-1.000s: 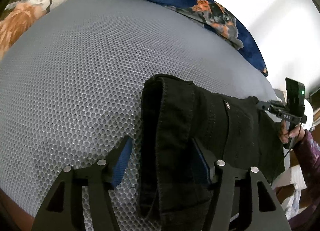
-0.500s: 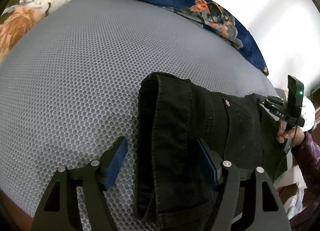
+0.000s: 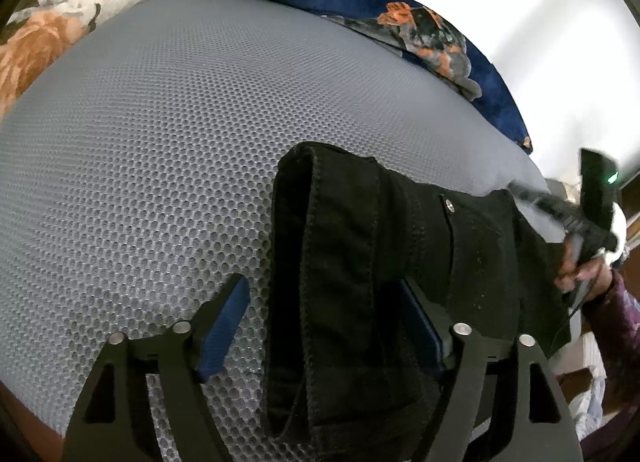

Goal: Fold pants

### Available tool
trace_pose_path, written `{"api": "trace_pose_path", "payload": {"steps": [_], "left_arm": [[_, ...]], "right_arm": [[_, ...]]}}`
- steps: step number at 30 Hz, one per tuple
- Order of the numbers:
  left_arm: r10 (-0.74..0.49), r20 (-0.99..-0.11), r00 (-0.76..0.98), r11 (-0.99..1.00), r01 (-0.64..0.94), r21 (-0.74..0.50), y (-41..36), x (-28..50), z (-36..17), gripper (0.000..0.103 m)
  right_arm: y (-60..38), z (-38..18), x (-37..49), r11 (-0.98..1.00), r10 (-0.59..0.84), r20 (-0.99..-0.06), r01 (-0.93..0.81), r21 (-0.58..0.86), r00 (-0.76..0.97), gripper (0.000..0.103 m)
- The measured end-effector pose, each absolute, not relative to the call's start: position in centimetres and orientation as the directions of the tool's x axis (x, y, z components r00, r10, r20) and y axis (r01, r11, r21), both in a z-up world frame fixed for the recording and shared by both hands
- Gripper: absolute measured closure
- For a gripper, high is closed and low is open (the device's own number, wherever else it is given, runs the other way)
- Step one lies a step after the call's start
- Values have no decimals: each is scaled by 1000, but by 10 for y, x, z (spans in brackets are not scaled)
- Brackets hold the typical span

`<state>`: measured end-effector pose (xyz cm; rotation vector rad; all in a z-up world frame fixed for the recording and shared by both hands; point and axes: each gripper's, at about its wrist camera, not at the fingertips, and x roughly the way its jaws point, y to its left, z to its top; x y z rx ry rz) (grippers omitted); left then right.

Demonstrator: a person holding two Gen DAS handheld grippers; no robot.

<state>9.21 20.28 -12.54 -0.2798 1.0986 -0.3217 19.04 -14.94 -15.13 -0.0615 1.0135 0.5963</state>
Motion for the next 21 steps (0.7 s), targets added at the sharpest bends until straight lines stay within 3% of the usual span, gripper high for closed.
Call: {"api": "trace_pose_path", "payload": {"steps": [4,6,8,12,15,21], "left_arm": [[-386,-824,413,922,157,-354,197,92,-125,18],[-379,-831,407,925,171,-339,195,92,-125,18],[-397,-830,393,918,166,-360,199,94,-124,18],[-431,-805,408,895,81,-438,228,102,-117,18],[-476,-758,446,849,8,-528,259,102,-108,18],[-352,-805,478,913,-17,-409,285,84,-91,18]], "right_arm": [[-161,-148,203,865,467,-781,-395,308,414,103],[-159,-133,192,857,497,-741,-389,338,451,95],[-155,-115,177,857,502,-712,-396,331,492,95],[-100,-97,129,743,624,-692,-550,382,363,92],[-42,-95,97,668,637,-724,-659,346,264,75],[47,-97,55,562,651,-741,-761,324,165,73]]}}
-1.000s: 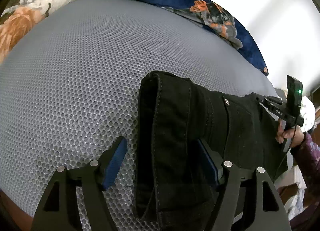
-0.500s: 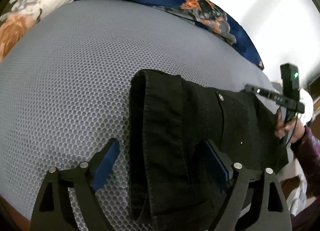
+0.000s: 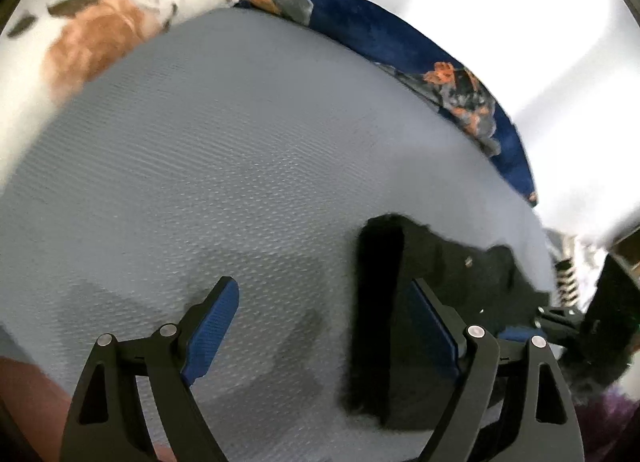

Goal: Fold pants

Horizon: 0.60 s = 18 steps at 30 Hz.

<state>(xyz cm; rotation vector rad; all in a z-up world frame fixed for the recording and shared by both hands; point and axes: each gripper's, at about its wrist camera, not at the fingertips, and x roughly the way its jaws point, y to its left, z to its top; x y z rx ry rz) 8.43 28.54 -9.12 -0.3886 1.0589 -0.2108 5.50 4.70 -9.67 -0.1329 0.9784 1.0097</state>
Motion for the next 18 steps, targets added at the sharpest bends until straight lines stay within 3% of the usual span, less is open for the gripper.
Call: {"api": "trace_pose_path", "payload": {"steps": [2,3,8,10,11,12,13,17,18], "left_arm": [[-347,-812,469,918,-9,-397,291,75,-91,18],[-350,-811,469,917,-3,-398,295,70,-91,18],[-347,-814,467,918,-10,-397,309,51,-96,18],[-346,-819,458,920,-5,-392,314,44,-100,18],[-342,-822,456,922,-5,-387,315,44,-100,18],[-340,-824,453,923,-7,-384,317,42,-101,18],[-343,-823,453,921,-10,-389,321,39,-101,18],[-357,-811,464,910,-23,-414,329,34,-101,18],[-358,-811,463,909,-25,-416,331,34,-101,18]], "right_arm": [[71,-93,34,549,609,-763,-809,209,216,54],[83,-92,21,543,585,-766,-830,127,265,39],[113,-101,-10,486,477,-795,-866,-118,376,36],[124,-111,-16,451,423,-797,-863,-228,432,42],[130,-117,-16,452,386,-806,-853,-259,449,51],[130,-119,-7,473,374,-820,-850,-233,433,71],[128,-119,0,503,384,-828,-844,-184,409,83],[120,-116,11,579,373,-831,-804,-138,412,85],[122,-115,7,573,365,-828,-804,-160,425,80]]}}
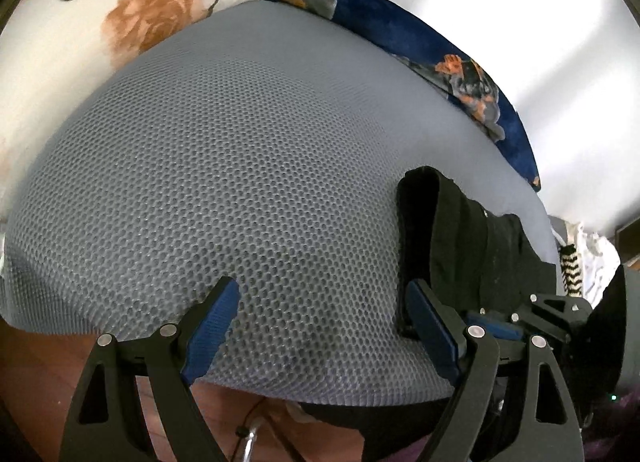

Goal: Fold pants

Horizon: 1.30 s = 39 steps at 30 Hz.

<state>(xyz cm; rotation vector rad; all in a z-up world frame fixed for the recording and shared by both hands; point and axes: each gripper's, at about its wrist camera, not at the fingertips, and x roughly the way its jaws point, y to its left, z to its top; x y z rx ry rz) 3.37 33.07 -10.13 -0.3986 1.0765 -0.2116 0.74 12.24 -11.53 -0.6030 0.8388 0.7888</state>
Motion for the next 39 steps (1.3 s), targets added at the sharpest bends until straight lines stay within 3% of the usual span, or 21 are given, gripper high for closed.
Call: {"api": "trace_pose_path", "payload": {"steps": [3,6,8,13,18,23,26,29,31,36,38,39], "left_arm": [[-366,-809,461,906,-24,-423,332,32,-103,18],[-372,-810,452,903,-23,-428,331,33,-105,18],[-376,-812,446,903,-17,-428,328,33,-105,18],[-377,-811,448,908,7,-419,321,34,-101,18],[-387,-807,446,904,10,-427,315,43,-101,18],[-382,-823,420,906,-4,-422,313,48,-112,18],[-384,-826,412,903,-17,-428,314,49,-116,18],[-380,-829,411,905,-19,-425,314,46,-118,18],[-381,-829,409,905,-17,-424,315,44,-118,18],[-380,-830,408,908,-8,-419,306,53,-114,18],[-382,-832,403,907,-8,-420,303,57,-113,18],[-382,-833,401,907,-10,-421,303,58,-114,18]], "right_arm": [[129,-117,-8,541,363,-803,-809,-231,472,47],[134,-129,-2,556,308,-815,-788,-265,491,78],[126,-122,9,609,358,-816,-776,-165,454,82],[98,-95,24,698,446,-770,-716,-19,455,86],[94,-67,22,789,415,-641,-606,-101,646,89],[123,-130,8,713,369,-729,-678,-176,577,89],[128,-135,-3,695,372,-697,-682,-230,614,86],[122,-130,4,698,417,-714,-701,-146,563,74],[115,-119,6,695,487,-706,-718,-43,514,58],[92,-94,15,674,638,-642,-711,199,425,57],[85,-92,23,676,663,-629,-685,272,405,69],[81,-94,28,676,673,-628,-669,308,391,87]]}}
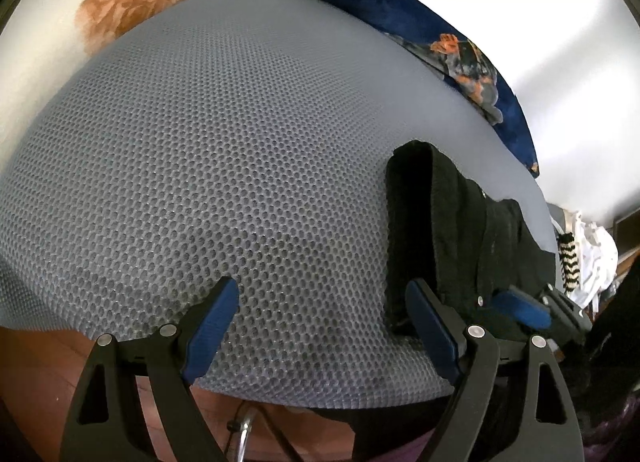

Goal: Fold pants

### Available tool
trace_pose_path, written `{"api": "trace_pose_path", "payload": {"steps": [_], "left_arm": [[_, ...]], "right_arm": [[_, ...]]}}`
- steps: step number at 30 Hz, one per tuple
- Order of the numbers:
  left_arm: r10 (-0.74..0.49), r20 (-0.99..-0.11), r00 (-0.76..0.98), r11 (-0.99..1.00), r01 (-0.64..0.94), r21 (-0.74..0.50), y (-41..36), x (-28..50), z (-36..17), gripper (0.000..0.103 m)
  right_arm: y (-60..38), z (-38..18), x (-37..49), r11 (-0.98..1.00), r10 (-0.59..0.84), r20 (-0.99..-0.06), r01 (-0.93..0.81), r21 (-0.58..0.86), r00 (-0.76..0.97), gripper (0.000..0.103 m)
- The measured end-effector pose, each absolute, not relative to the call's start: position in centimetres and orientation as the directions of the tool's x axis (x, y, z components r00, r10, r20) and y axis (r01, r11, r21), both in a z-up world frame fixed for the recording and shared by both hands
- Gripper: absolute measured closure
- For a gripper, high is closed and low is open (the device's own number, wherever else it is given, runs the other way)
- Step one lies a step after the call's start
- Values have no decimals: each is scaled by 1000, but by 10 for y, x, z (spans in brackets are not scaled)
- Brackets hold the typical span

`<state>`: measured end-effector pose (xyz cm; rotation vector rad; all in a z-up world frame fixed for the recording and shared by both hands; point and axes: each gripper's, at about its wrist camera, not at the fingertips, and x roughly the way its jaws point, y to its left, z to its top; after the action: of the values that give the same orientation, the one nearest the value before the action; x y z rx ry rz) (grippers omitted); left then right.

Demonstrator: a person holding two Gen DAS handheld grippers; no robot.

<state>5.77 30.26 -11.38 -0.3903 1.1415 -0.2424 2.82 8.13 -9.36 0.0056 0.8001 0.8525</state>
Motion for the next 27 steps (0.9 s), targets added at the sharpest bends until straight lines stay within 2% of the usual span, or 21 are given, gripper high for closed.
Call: {"api": "trace_pose_path", "payload": {"steps": [1,5,7,14,18,20,22,23,26,27], "left_arm": [[-381,-834,399,907,-14,-421,302,59,-114,18],[-381,-836,394,906,-20,-422,301,58,-117,18],[-379,-840,389,909,-16,-417,299,59,-118,18],[-377,-831,408,908,-16,-420,297,61,-113,18],[-457,-759,464,876,86,-475,287,50,-96,18],[-458,-768,447,883,131,-450,275,48,-96,18],[-429,-800,419,902,154,-403,263,49,-103,18],[-414,-814,408,910,158,-383,259,51,-108,18],[-386,-838,385,922,156,-354,253,58,-116,18],[-399,-832,385,917,153,-369,254,61,-115,18]], "right_arm": [[80,-96,31,690,661,-639,-652,313,394,96],[95,-127,39,719,579,-728,-650,245,366,98],[96,-131,40,715,579,-726,-659,234,370,99],[69,-95,69,712,653,-660,-599,367,371,96],[59,-104,123,732,655,-684,-494,469,322,96],[63,-114,147,758,626,-715,-459,464,312,96],[65,-134,167,775,609,-748,-397,491,264,103],[64,-142,175,773,617,-749,-367,518,242,103],[52,-142,177,726,683,-697,-317,611,221,103],[43,-130,168,699,714,-650,-334,633,261,94]]}}
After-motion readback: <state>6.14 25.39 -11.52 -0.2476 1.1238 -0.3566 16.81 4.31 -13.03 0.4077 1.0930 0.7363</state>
